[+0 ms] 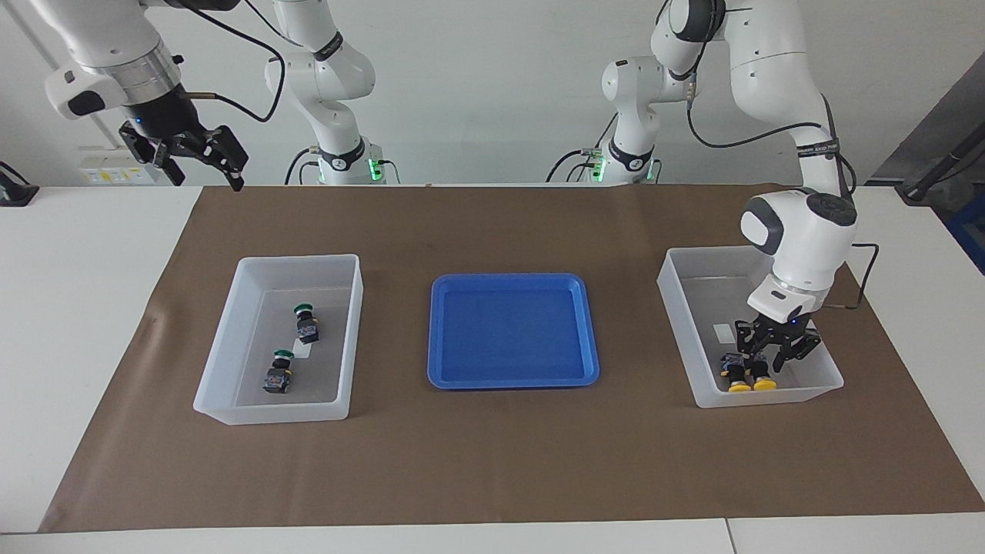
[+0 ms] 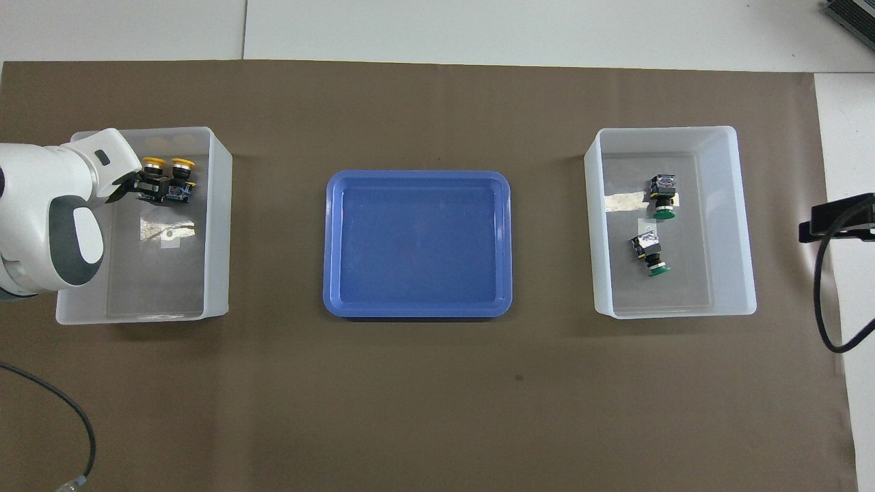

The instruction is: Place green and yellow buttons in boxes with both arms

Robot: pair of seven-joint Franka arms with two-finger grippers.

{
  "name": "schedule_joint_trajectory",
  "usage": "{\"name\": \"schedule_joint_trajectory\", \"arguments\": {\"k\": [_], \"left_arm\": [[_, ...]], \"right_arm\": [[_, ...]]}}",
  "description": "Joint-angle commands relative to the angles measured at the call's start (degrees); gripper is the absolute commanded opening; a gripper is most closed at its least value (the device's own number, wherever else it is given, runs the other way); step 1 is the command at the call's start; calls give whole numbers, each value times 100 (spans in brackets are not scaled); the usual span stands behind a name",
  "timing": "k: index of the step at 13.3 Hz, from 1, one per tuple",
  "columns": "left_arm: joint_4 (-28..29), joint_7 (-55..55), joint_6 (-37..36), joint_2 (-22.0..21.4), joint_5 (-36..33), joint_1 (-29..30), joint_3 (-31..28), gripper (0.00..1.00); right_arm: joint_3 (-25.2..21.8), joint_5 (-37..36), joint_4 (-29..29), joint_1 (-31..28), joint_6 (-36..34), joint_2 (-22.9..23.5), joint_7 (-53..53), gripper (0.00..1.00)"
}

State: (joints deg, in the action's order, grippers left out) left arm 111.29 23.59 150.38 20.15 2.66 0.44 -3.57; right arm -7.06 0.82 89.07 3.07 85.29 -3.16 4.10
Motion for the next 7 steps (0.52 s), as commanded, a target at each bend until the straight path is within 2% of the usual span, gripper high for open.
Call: {"name": "schedule_joint_trajectory", "arguments": {"k": [1,4,7], "left_arm": [[-2,120,97,-12,103,26,32,100],[24,146,-43,-186,103,17,23,100],[34,67,-1007,-704,103,44,23,100]], "right_arm": [[-41,112,146,-35,14,-71,-349,100],[-41,103,154,0,14,-80,-314,100],[-41,103,233,18,57,-115,10,100]]}}
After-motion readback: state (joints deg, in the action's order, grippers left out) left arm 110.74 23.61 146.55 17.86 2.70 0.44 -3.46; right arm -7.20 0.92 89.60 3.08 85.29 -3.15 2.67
